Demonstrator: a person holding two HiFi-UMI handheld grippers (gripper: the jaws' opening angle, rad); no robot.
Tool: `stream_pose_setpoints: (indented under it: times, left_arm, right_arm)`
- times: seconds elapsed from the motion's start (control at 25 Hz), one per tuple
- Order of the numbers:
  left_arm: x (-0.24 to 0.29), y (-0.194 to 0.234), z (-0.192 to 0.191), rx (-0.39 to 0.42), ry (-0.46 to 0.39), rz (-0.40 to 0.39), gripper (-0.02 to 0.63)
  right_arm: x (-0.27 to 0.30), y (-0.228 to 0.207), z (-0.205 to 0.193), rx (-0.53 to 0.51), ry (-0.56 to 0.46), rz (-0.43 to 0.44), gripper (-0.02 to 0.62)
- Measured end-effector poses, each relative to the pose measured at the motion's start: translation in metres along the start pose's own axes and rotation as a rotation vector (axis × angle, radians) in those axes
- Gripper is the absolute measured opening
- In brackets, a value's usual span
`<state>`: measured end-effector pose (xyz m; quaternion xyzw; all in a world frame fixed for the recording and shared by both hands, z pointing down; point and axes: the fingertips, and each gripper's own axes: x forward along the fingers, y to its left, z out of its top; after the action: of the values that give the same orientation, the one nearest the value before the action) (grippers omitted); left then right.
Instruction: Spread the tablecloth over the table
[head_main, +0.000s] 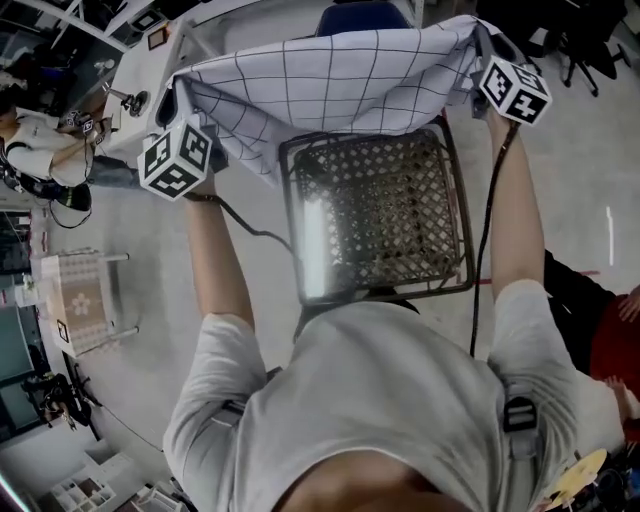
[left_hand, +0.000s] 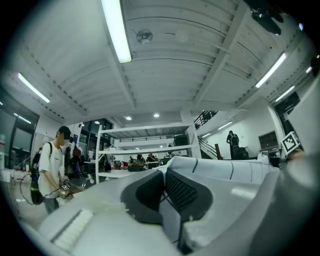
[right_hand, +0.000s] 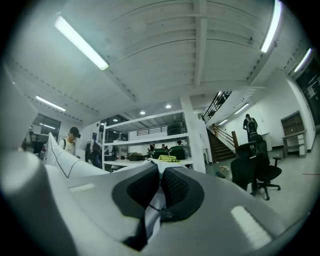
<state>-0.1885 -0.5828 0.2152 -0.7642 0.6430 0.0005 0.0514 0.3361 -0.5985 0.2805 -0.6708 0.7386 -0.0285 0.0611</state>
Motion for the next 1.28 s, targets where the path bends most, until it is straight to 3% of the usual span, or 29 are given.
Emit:
stream_pose_setpoints:
  times: [0.32, 0.44, 0.52, 0.6, 0.68, 0.88, 1.04, 1.16, 1.28]
  left_arm:
    - [-0.091, 0.088, 0.008, 0.051, 0.0, 0.174, 0.023]
    - [-0.101, 0.096, -0.003, 0.06, 0.021, 0.195, 0.023]
    - [-0.104, 0.097, -0.01, 0.076, 0.036, 0.177, 0.023]
    - [-0.103, 0.089, -0.013, 0.099, 0.042, 0.136, 0.023]
    - [-0.085, 0.058, -0.012, 0.121, 0.031, 0.07, 0.023]
    - [-0.027, -0.069, 0.012, 0.141, -0.057, -0.136, 0.023]
    - [-0.005, -0.163, 0.028, 0.142, -0.09, -0.304, 0.023]
    - [0.005, -0.218, 0.017, 0.108, -0.078, -0.408, 0.023]
    - [0.017, -0.232, -0.002, 0.09, -0.054, -0.47, 0.023]
  right_arm:
    - [0.051, 0.19, -0.019, -0.022, 0.004, 0.322, 0.009]
    - [0.062, 0.218, -0.022, -0.001, 0.013, 0.372, 0.009]
    - [0.064, 0.213, -0.023, 0.051, 0.023, 0.346, 0.008]
    - [0.062, 0.187, -0.025, 0.1, 0.041, 0.27, 0.009]
    - [0.056, 0.128, -0.024, 0.137, 0.061, 0.156, 0.008]
    - [-0.004, -0.058, -0.009, 0.198, 0.065, -0.109, 0.009]
    - [-0.089, -0.166, 0.03, 0.169, -0.011, -0.277, 0.009]
    - [-0.153, -0.21, 0.059, 0.102, -0.05, -0.349, 0.009]
    - [-0.178, -0.216, 0.07, 0.052, -0.084, -0.404, 0.009]
